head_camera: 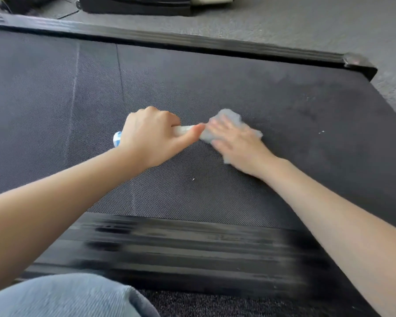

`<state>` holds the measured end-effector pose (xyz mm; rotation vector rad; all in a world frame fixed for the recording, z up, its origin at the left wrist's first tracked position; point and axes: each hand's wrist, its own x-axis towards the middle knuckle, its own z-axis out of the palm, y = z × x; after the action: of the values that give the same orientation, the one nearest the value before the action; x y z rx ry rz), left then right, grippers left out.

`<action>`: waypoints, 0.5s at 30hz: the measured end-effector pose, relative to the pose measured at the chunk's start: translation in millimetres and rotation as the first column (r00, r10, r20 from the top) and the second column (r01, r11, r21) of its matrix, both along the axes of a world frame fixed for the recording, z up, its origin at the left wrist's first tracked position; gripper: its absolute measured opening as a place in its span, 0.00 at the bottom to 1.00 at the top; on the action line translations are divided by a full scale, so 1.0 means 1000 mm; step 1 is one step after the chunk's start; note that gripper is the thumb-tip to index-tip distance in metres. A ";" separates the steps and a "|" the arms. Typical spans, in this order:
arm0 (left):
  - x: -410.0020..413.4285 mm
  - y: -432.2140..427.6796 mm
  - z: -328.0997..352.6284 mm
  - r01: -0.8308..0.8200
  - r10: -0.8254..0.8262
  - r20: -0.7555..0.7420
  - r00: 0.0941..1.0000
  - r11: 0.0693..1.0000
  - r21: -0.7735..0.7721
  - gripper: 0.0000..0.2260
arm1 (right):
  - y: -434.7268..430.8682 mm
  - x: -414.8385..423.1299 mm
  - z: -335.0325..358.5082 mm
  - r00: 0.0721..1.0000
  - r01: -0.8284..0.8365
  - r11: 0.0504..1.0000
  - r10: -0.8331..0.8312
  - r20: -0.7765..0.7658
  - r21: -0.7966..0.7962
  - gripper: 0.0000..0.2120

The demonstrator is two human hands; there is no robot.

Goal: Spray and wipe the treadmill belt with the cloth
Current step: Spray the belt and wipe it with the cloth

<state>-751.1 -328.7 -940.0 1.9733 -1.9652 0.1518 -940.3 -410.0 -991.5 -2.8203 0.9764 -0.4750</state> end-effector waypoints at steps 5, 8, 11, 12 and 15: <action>0.009 0.004 0.011 -0.007 0.006 -0.030 1.000 1.000 -0.030 0.34 | 0.072 0.010 -0.011 0.882 -0.447 0.876 0.466 -0.073 0.181 0.24; 0.016 0.009 0.012 -0.019 0.019 -0.034 0.999 1.000 -0.007 0.34 | 0.032 -0.009 -0.011 0.940 -0.321 0.947 0.322 -0.115 0.021 0.23; 0.022 0.016 0.011 -0.043 0.044 -0.039 0.998 0.999 0.023 0.34 | -0.040 -0.037 -0.015 0.985 0.077 0.997 -0.071 -0.159 0.031 0.22; 0.024 0.018 0.011 -0.044 0.045 -0.039 0.998 0.999 0.027 0.34 | -0.061 -0.047 -0.016 0.970 0.201 0.975 -0.185 -0.156 0.097 0.22; 0.026 0.022 0.014 -0.060 0.062 -0.054 0.997 0.998 0.033 0.33 | -0.072 -0.040 -0.019 0.947 0.305 0.943 -0.285 -0.147 0.135 0.22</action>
<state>-725.5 -307.1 -925.8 2.0367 -1.8849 0.0812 -980.4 -482.1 -1010.8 -2.5992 1.4082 -0.2368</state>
